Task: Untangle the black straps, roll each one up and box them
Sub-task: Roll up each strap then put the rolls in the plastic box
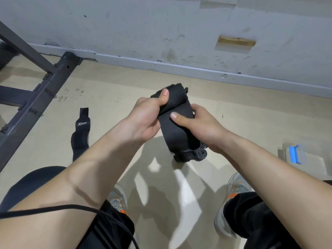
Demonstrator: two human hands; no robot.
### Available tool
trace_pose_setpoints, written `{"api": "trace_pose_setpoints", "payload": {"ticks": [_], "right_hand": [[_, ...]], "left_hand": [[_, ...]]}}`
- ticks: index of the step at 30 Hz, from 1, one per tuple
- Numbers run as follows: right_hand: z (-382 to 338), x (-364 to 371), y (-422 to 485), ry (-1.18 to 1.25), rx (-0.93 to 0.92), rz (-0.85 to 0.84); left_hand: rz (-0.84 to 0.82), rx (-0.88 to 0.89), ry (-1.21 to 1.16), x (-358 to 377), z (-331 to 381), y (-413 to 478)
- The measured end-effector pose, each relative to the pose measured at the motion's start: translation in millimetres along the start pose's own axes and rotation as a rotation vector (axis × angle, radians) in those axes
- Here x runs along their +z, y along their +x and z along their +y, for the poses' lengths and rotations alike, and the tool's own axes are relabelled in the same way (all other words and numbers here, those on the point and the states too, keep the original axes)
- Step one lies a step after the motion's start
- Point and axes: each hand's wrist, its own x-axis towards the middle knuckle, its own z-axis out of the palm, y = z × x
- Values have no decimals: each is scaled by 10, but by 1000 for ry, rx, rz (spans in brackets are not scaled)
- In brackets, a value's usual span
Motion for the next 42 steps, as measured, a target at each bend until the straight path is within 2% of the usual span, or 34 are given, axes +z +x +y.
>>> {"api": "trace_pose_setpoints", "payload": {"ticks": [9, 17, 26, 31, 34, 39, 42], "right_hand": [[-74, -136, 43, -9, -71, -116], [-82, -129, 32, 20, -81, -102], [-133, -134, -23, 176, 13, -112], [-197, -156, -69, 279, 34, -140], [-195, -168, -46, 356, 101, -96], [-167, -126, -51, 272, 94, 35], [-178, -128, -67, 264, 50, 64]], "left_hand": [[4, 116, 181, -86, 115, 89], [167, 442, 478, -48, -121, 95], [100, 571, 571, -47, -168, 82], [-39, 601, 587, -54, -136, 64], [-111, 610, 669, -50, -132, 52], [-111, 700, 829, -8, -188, 40], [-152, 590, 730, -14, -187, 33]]}}
